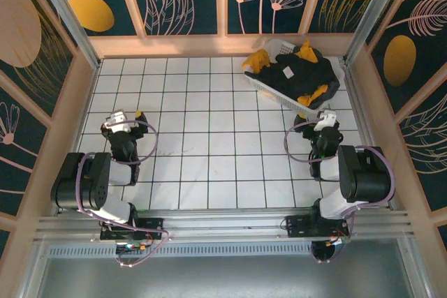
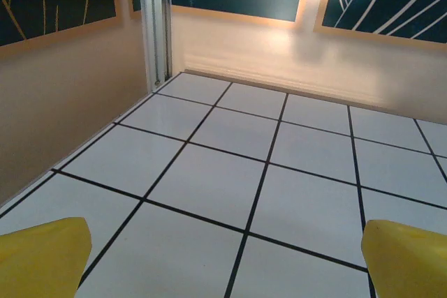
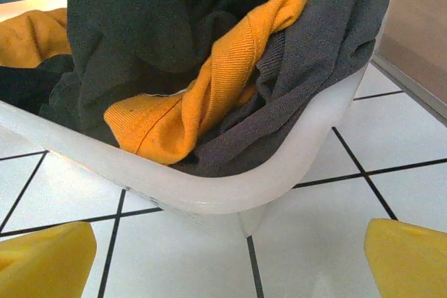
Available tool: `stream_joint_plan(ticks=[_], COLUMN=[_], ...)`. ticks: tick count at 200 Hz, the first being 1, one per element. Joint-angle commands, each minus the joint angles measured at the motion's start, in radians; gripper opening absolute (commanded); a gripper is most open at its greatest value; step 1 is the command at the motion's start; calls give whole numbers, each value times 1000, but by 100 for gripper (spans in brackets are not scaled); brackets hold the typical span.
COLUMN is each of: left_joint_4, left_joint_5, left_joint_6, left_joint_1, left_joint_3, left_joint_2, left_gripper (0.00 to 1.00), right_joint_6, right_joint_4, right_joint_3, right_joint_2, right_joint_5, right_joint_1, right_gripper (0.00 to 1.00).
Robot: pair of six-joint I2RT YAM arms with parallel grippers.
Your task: Fold and stack the t-shirts
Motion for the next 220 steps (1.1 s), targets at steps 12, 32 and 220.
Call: stream_joint_plan(ticks=[12, 32, 220], left_joint_4=[30, 28, -57], left_joint_5=[0, -1, -3], left_joint_6=[11, 11, 10], left_joint_1=[-7, -6, -6], left_joint_3=[-5, -3, 18], left_joint_2=[-9, -7, -80], left_gripper=[99, 99, 99], right_joint_6=[-1, -1, -5], right_joint_4=[48, 49, 39], right_joint_3=[6, 7, 12], right_joint_2=[1, 1, -9], right_joint_5=[13, 14, 11], right_joint_1=[7, 7, 5], right_gripper=[99, 99, 99])
